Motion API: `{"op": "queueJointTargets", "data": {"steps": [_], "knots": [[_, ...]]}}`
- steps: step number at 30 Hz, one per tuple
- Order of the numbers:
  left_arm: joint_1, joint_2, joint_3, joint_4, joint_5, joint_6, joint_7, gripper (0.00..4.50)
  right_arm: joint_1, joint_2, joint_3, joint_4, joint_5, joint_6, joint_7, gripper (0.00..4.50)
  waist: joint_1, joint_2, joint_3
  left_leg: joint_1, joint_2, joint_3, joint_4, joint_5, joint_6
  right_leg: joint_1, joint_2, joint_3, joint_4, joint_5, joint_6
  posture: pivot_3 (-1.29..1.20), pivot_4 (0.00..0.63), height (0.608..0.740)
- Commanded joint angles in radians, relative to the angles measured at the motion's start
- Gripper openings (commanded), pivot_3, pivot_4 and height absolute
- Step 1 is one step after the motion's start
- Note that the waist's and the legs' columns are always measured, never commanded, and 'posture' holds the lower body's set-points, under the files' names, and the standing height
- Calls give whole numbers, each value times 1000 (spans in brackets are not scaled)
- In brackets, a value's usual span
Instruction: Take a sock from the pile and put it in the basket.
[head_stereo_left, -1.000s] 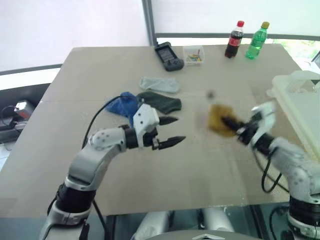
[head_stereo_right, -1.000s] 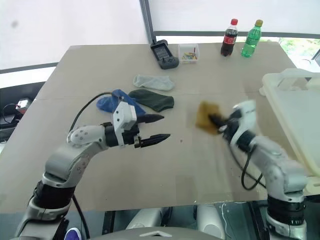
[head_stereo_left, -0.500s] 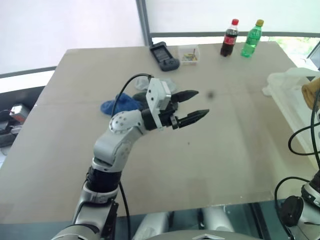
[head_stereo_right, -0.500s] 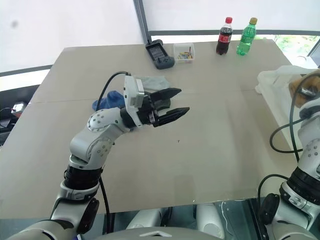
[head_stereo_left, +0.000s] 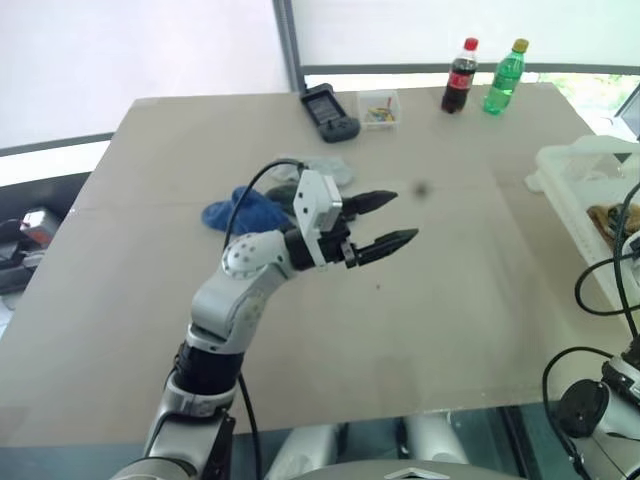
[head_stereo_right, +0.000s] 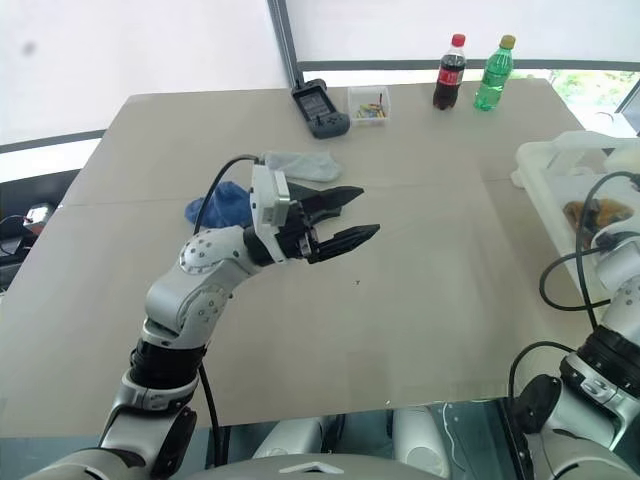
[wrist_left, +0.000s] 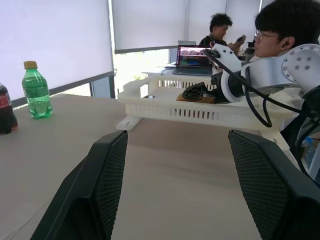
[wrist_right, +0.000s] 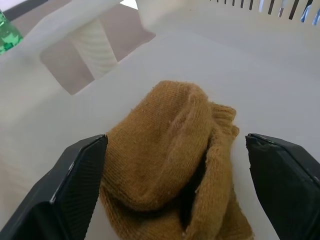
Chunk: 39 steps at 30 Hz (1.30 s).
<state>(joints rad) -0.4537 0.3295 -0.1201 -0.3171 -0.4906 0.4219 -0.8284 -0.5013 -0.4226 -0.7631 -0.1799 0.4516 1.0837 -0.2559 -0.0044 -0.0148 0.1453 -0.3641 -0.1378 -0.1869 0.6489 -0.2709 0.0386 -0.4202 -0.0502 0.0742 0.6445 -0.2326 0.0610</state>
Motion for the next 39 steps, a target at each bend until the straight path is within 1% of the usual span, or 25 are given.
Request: {"op": "queueJointTargets", "data": {"steps": [1,3,5,7,9,12,13,14,17,18,22,27,30,33,39], "knots": [[7,7,11,-17,-7,4,16,3437,55,-52,28,-133,-15,9,33,4236,3,0,0,0,0,0,0,0,0,0,0,0,0,0,0,0,150,740],[20,16,19,-17,-12,5,14,3437,129,-68,57,-206,-37,-6,54,4236,3,0,0,0,0,0,0,0,0,0,0,0,0,0,0,0,150,740],[38,37,29,-16,7,2,24,3437,247,-96,119,-314,-64,-69,119,4236,6,0,0,0,0,0,0,0,0,0,0,0,0,0,0,0,150,740],[64,64,39,-15,22,7,38,3437,335,-88,145,-425,-36,-128,196,4236,8,1,0,0,1,0,-1,0,0,0,0,-1,-1,0,0,0,150,740],[90,72,56,-11,25,0,61,3437,388,-80,160,-498,-4,-163,258,4236,0,1,0,1,1,1,-1,0,0,0,1,1,-1,0,0,0,150,740],[159,112,76,-33,16,-17,32,3437,463,-126,227,-562,15,-229,392,4236,-2,1,-1,3,1,2,0,0,0,2,1,1,0,0,1,0,150,740],[175,120,85,-42,12,-17,32,3437,473,-131,239,-570,27,-247,425,4375,-4,1,-1,3,1,2,0,0,0,2,1,1,-1,0,1,0,150,740],[200,140,96,-59,-10,4,22,3437,486,-141,261,-579,46,-269,474,4375,-4,1,0,3,1,2,0,0,0,2,1,1,-1,0,1,0,150,740],[284,201,147,-107,-66,60,5,4255,542,-183,327,-594,86,-329,628,4500,-1,1,0,2,2,1,0,0,0,2,1,0,-2,0,1,0,150,740],[313,218,169,-122,-71,63,8,4389,561,-199,341,-592,95,-349,676,4500,1,1,0,2,2,1,-1,0,0,2,1,0,-2,0,1,0,150,740],[419,275,261,-166,-94,76,20,4389,612,-269,371,-558,123,-390,826,4500,13,1,0,2,2,0,-1,-1,1,2,1,0,-3,0,1,0,150,740],[591,372,418,-227,-148,97,-33,4389,713,-350,332,-502,128,-424,974,4500,22,1,0,2,2,1,-1,-1,1,3,1,-1,-3,0,1,0,150,740],[646,408,482,-242,-175,102,-49,4389,751,-378,316,-474,127,-445,1023,4500,28,1,1,2,2,1,-1,-1,1,4,1,-1,-4,0,1,0,150,740],[672,423,514,-253,-194,110,-53,4389,765,-392,313,-456,120,-461,1049,4500,29,1,1,3,2,1,0,-4,5,5,0,-1,-4,0,1,0,150,740],[695,426,520,-247,-197,105,-56,4389,781,-404,318,-428,99,-498,1082,4500,31,1,1,3,2,0,0,-3,2,5,0,-2,-5,0,1,0,150,740]]}}
